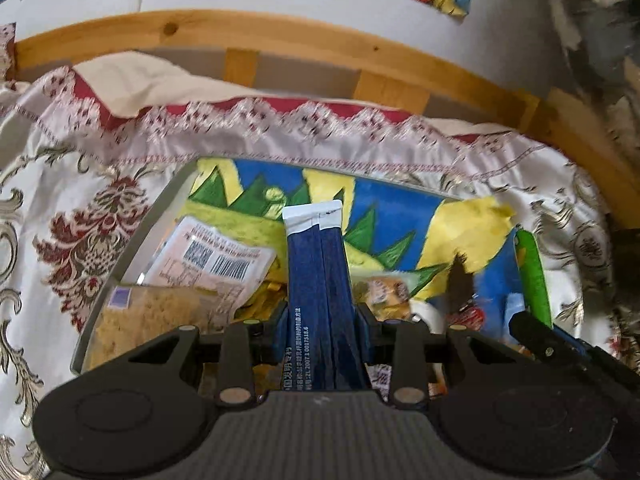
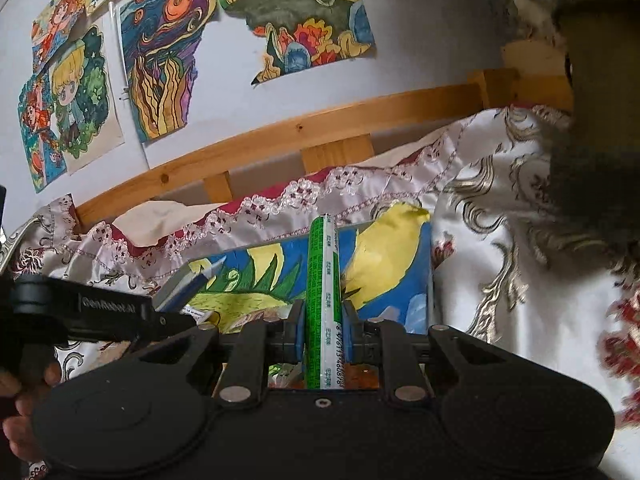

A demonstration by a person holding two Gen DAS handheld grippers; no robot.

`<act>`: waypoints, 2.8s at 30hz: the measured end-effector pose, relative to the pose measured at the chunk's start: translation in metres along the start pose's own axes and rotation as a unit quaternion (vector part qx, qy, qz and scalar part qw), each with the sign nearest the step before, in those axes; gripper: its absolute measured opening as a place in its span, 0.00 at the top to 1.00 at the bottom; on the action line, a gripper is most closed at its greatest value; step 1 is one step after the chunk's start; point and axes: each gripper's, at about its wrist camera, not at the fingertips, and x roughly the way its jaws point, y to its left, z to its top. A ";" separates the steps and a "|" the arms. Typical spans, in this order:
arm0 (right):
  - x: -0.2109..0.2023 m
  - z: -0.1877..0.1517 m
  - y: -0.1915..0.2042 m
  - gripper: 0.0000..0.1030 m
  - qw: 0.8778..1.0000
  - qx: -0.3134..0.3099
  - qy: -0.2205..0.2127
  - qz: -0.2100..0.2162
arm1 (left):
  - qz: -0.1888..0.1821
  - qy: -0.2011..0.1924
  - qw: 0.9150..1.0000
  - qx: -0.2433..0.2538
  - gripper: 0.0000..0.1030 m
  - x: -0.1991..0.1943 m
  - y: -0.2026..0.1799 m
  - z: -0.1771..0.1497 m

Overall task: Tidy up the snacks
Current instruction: 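Carry and lower the blue packet into the tray with the left gripper while the right lowers the green stick, then open both grippers to release the snacks in the tray, then raise both open grippers away from the grey tray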

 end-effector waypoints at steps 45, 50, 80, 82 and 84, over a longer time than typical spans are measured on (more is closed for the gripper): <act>-0.067 0.041 0.036 0.05 0.995 -0.036 -0.095 0.001 | 0.085 -0.140 0.986 -0.038 0.01 -0.104 0.002 0.000; -0.096 0.053 0.049 0.01 0.993 -0.040 -0.107 0.006 | 0.087 -0.156 0.983 -0.042 0.01 -0.135 0.007 -0.005; -0.221 0.004 0.108 0.01 0.994 -0.058 -0.094 0.006 | 0.087 -0.204 0.973 -0.064 0.00 -0.260 0.046 -0.088; -0.225 0.001 0.109 0.01 0.994 -0.058 -0.092 0.004 | 0.089 -0.203 0.973 -0.065 0.00 -0.263 0.047 -0.094; -0.229 -0.002 0.111 0.01 0.994 -0.059 -0.092 0.001 | 0.095 -0.200 0.973 -0.066 0.00 -0.266 0.046 -0.099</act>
